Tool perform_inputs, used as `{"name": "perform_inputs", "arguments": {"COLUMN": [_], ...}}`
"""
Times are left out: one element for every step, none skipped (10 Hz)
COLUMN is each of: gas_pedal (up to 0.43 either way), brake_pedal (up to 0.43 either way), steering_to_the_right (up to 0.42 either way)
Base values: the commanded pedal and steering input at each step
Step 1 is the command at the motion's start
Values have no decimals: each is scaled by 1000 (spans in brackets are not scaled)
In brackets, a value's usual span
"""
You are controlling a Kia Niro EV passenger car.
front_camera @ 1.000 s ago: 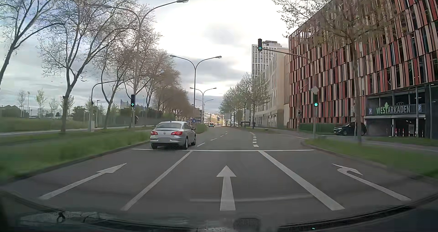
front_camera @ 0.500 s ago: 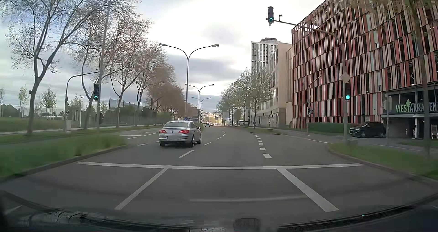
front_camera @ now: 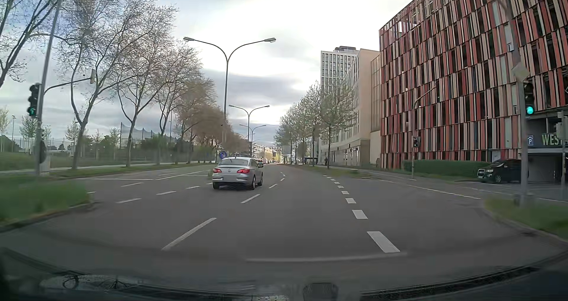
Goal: Follow the waypoints while adhering to traffic rules and regulations
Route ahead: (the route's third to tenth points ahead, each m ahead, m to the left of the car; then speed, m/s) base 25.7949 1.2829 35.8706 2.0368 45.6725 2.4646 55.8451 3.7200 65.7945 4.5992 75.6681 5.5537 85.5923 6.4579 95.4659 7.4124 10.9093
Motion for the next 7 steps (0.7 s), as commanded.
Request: {"name": "perform_inputs", "arguments": {"gas_pedal": [67,67,67,67,67,67,67], "brake_pedal": [0,0,0,0,0,0,0], "steering_to_the_right": [25,25,25,25,24,23,20]}}
